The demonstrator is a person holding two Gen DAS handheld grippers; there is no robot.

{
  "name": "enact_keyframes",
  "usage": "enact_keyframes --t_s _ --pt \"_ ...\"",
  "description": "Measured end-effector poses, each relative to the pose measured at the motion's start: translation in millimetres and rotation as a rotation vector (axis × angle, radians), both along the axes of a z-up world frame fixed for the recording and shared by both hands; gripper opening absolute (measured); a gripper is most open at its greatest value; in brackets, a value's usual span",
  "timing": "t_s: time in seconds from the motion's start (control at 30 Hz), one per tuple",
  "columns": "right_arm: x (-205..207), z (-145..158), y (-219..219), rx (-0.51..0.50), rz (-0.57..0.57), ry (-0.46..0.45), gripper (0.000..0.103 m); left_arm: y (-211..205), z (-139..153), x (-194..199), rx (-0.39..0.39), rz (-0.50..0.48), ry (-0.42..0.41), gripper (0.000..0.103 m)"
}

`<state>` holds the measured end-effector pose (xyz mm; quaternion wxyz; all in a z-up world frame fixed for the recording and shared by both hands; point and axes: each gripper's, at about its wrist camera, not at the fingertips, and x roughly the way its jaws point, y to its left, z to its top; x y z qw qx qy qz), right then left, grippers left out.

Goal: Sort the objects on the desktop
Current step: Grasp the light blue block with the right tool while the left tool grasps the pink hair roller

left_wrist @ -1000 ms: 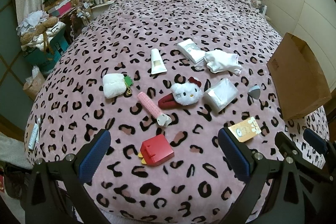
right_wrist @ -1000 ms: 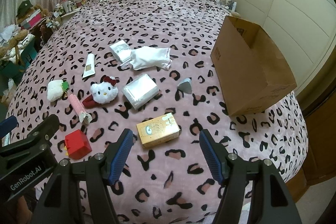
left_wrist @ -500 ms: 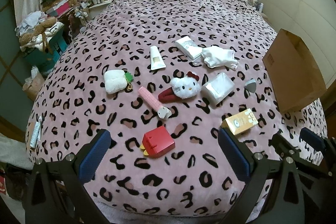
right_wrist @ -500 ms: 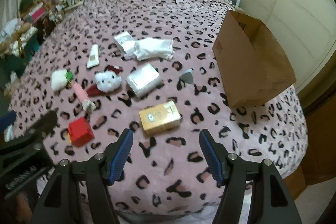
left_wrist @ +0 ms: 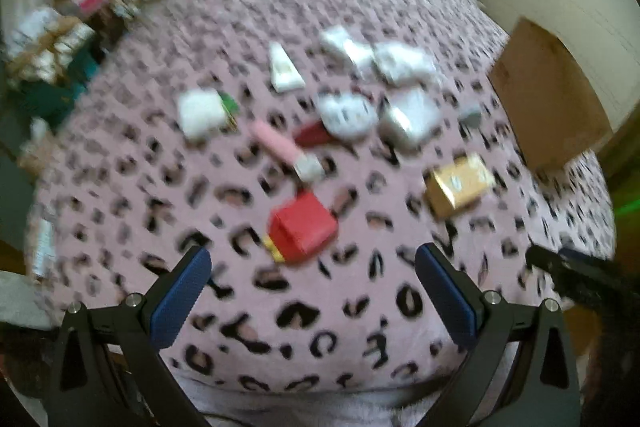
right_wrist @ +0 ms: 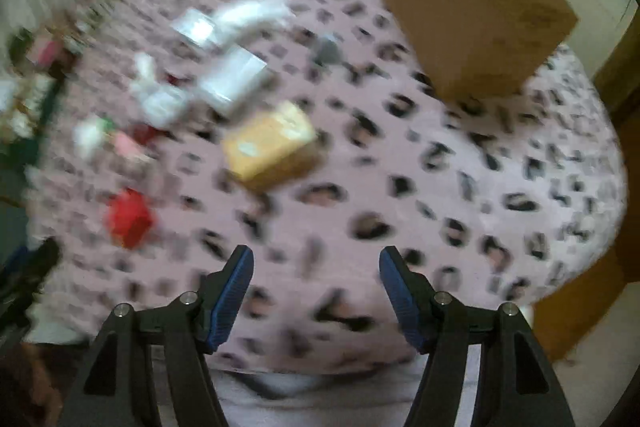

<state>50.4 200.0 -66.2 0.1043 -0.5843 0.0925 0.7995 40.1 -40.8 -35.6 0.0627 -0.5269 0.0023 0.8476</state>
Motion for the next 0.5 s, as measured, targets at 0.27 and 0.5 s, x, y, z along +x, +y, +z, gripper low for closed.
enact_keyframes --t_s 0.27,0.5 --pt "-9 -86 4 0.084 0.048 -0.274 0.067 -41 -53 -7 0.08 0.102 -0.038 0.103" --pt "-39 -38 21 -0.045 0.062 -0.013 0.07 -46 -55 -66 0.071 0.122 -0.061 0.103"
